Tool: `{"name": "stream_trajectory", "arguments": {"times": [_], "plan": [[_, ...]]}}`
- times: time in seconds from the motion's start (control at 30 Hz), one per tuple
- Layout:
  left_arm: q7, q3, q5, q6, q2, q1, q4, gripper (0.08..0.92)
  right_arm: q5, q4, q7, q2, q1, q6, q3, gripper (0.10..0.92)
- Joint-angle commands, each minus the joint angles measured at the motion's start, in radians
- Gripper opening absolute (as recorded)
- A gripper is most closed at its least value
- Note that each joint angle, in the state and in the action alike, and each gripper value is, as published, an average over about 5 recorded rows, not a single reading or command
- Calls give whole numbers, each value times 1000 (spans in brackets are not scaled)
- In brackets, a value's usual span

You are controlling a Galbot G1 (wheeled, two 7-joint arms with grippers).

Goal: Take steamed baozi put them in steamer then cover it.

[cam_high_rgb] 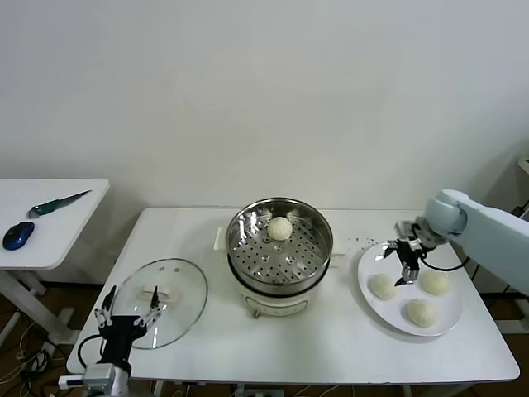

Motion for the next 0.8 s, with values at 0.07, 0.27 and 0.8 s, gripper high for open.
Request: {"name": "stream_trajectory", "arguments": {"times": [0.07, 0.27, 0.8], "plan": [[-1, 1, -2, -7, -3, 11, 9, 823, -36, -71, -1, 36, -137, -17, 104, 823], [-2, 1, -2, -9, -3, 9, 15, 823, -36, -90, 0, 58, -141, -15, 114, 823], [-3, -1, 5, -13, -4, 11, 13, 823, 17, -83, 1, 39, -113, 3, 110, 674]]}}
